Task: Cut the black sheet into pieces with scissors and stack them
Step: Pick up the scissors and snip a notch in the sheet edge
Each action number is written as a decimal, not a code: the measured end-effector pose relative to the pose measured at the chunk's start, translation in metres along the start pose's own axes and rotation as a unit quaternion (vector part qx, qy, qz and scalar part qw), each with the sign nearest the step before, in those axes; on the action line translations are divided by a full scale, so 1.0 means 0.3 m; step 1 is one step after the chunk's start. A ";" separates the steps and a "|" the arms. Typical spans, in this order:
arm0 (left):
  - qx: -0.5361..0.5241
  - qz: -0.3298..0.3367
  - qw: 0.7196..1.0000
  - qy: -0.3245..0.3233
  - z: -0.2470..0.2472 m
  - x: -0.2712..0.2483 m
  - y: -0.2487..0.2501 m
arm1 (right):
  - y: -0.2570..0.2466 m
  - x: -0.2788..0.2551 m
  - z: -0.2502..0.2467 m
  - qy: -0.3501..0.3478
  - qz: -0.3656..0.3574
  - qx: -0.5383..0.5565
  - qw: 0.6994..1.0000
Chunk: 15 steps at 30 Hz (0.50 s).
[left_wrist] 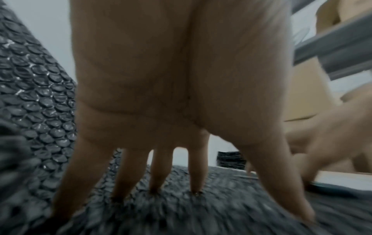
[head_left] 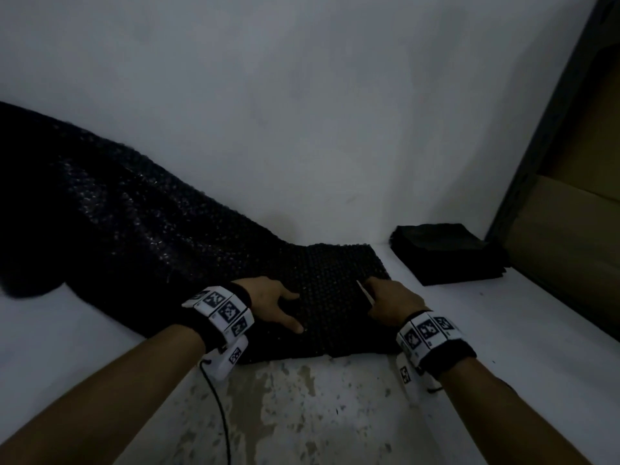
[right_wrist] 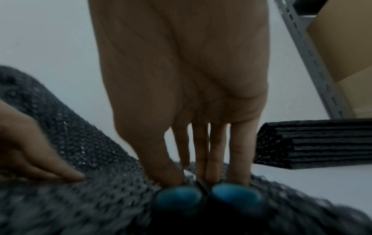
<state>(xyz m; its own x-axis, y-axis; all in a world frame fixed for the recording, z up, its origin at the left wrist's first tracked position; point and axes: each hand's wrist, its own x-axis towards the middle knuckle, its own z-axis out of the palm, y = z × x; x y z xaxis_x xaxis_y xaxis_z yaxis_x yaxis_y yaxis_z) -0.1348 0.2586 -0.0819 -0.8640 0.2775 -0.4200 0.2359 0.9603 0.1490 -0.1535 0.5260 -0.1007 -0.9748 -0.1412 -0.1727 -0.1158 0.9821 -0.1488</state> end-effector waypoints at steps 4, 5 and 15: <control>0.017 -0.006 1.000 -0.007 0.032 -0.010 0.025 | -0.006 -0.002 0.010 0.040 0.014 0.026 0.999; 0.019 -0.009 1.000 -0.006 0.032 -0.009 0.032 | -0.001 -0.003 0.012 0.044 0.012 0.035 0.998; 0.008 -0.021 1.000 0.011 0.023 -0.038 0.059 | -0.008 -0.115 -0.010 0.063 0.051 -0.055 0.995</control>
<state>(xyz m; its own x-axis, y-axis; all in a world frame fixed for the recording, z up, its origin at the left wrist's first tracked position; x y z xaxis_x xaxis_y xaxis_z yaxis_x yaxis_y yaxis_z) -0.1177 0.2725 -0.0808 -0.8828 0.2366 -0.4059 0.2066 0.9714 0.1167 -0.1202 0.5290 -0.0914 -0.9979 -0.0304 -0.0576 -0.0288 0.9992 -0.0270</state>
